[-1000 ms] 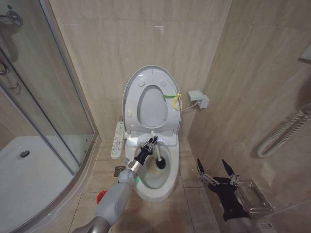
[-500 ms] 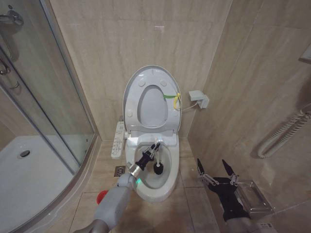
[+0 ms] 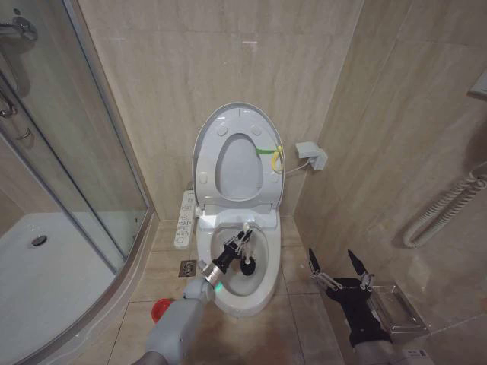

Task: Open the toilet lid, clean the toilet bowl with a toilet brush, close the toilet lid, and flush.

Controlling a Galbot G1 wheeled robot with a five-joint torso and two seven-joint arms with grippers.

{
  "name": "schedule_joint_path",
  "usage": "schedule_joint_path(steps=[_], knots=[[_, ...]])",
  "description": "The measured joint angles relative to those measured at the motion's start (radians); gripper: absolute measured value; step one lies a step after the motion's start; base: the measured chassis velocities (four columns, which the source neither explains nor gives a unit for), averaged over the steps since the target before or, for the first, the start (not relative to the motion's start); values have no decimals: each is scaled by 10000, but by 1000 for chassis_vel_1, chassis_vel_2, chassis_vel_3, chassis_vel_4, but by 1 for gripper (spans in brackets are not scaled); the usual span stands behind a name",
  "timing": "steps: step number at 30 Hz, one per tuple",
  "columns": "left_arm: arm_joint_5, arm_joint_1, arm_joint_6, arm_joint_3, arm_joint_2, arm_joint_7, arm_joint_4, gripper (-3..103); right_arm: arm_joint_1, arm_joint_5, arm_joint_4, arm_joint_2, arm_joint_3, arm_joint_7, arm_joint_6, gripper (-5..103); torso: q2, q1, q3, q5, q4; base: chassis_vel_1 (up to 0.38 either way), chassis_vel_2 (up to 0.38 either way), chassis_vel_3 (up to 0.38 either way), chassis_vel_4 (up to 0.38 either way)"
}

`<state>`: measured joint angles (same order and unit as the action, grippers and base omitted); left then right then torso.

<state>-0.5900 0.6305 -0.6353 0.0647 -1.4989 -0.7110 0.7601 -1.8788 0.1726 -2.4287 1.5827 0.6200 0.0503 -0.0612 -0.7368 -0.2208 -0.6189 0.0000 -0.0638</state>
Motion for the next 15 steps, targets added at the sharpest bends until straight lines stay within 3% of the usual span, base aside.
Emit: schedule_joint_path(steps=[7, 15], knots=[[-244, -471, 47, 70, -121, 140, -174, 18, 0, 0, 0, 0, 0, 1, 0, 100, 0, -1, 1, -1, -6, 0, 0, 0, 0], [25, -204, 157, -294, 137, -163, -747, 18, 0, 0, 0, 0, 0, 1, 0, 100, -2, 4, 6, 0, 0, 0, 0, 0, 0]])
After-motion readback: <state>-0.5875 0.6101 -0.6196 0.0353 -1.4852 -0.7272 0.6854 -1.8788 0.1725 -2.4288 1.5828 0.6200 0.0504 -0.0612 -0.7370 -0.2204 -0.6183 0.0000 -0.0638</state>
